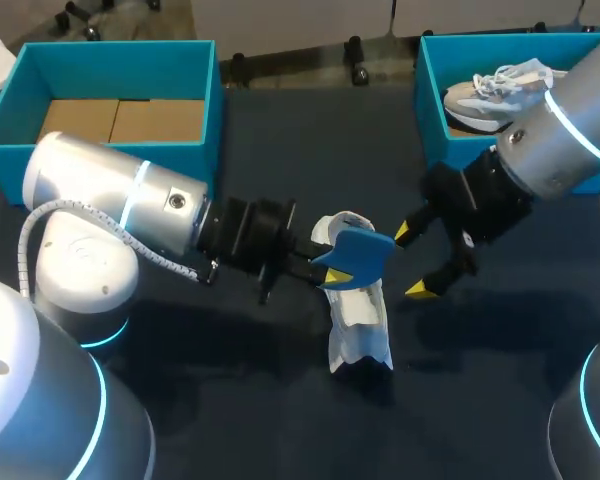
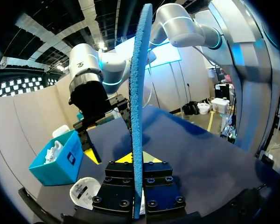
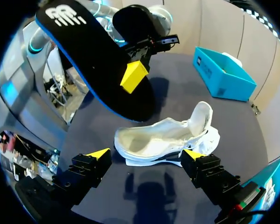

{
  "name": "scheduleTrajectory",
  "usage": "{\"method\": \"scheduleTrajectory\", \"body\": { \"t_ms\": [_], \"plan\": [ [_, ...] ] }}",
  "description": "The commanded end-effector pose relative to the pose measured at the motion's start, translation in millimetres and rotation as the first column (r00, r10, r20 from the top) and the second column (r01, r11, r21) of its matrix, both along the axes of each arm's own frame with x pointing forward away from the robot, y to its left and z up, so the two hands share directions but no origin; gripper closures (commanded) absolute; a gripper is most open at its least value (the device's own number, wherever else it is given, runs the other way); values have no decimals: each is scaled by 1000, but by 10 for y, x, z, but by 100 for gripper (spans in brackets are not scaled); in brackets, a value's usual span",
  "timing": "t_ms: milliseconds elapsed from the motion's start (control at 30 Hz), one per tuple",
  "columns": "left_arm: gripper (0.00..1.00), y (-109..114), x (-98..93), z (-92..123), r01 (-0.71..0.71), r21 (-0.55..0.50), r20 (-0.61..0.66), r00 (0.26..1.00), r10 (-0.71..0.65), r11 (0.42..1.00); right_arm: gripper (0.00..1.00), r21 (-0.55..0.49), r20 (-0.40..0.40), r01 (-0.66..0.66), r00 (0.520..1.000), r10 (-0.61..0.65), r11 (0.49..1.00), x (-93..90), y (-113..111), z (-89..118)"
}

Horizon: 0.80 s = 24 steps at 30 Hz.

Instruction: Take the shoe out of the shoebox, open the shoe tongue, remove and reinsert the insole, then place the shoe into the shoebox

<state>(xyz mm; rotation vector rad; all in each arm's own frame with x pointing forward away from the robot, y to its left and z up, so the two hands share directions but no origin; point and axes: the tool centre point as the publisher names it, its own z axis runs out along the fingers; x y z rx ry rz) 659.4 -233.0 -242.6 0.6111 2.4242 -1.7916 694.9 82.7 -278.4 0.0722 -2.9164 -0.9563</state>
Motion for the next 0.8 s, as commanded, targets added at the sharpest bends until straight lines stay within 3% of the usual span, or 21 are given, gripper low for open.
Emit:
{"method": "scheduleTrajectory", "body": {
  "t_ms": [33,300,800],
  "plan": [
    [100,2,-13,2,2,-4,3,1000,-2,1000,0,-26,9,-10,1000,10,1000,-25,65,-6],
    [100,-9,-1,-23,11,-5,5,1000,-11,1000,0,-41,18,8,1000,-8,999,-123,133,-89],
    [100,-3,14,-99,26,3,48,999,-27,1000,0,-41,18,8,1000,-8,999,-123,133,-89]
  ]
}}
